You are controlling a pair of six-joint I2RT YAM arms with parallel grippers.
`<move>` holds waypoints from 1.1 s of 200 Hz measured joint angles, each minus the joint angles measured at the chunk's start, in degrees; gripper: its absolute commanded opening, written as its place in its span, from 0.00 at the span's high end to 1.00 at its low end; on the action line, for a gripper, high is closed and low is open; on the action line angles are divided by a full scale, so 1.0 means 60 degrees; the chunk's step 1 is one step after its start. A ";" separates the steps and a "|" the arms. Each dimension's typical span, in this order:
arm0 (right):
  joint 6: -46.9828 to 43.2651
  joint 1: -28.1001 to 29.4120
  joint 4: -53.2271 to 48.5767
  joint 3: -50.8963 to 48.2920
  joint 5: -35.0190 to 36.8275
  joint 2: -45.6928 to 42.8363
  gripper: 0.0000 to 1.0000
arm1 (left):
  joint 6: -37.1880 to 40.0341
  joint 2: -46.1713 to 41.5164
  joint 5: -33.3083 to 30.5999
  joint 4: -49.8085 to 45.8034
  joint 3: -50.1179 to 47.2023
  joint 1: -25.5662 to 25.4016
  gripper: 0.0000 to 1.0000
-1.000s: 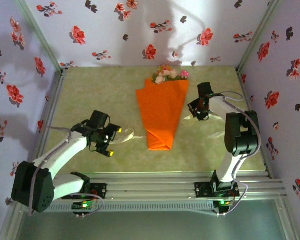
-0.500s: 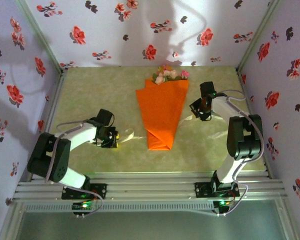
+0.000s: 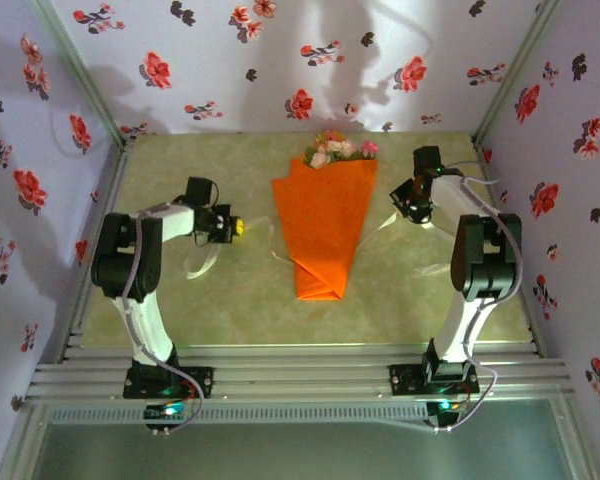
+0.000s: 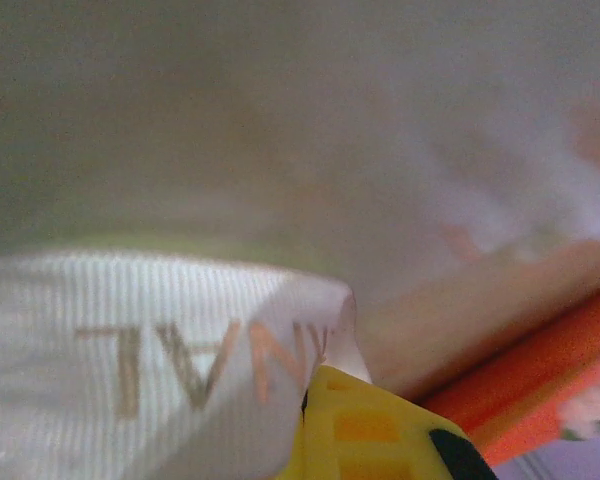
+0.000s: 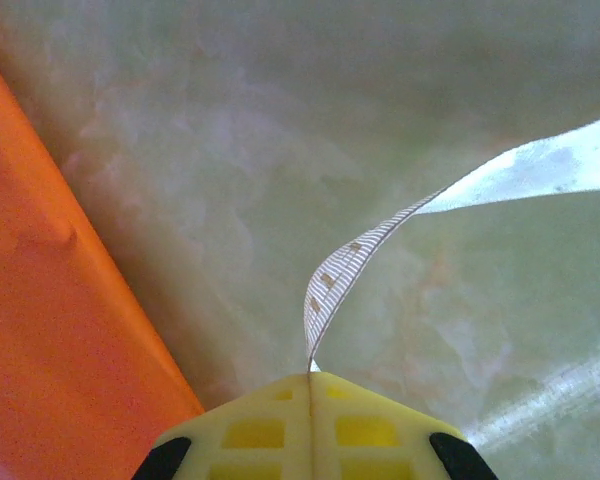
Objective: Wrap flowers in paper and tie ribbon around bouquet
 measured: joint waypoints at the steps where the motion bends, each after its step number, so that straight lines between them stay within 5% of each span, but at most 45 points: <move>1: 0.0000 -0.0004 -0.0004 0.0018 -0.0004 0.0018 1.00 | 0.0015 0.0022 -0.0004 0.0011 0.0040 0.0015 1.00; 91: -0.0004 -0.0586 -0.0306 0.2346 0.0142 0.0608 1.00 | 0.1621 0.0357 -0.0364 -0.1228 0.2962 0.0401 1.00; 166: -0.0222 -0.0801 -0.0616 0.1020 0.0084 0.0550 1.00 | 0.2291 -0.0211 -0.0382 -0.2244 0.1829 0.0401 1.00; 220: -0.0310 -0.1577 -0.0678 0.2776 -0.0350 0.1552 1.00 | 0.2659 -0.0135 -0.0229 -0.2470 0.1872 0.0404 1.00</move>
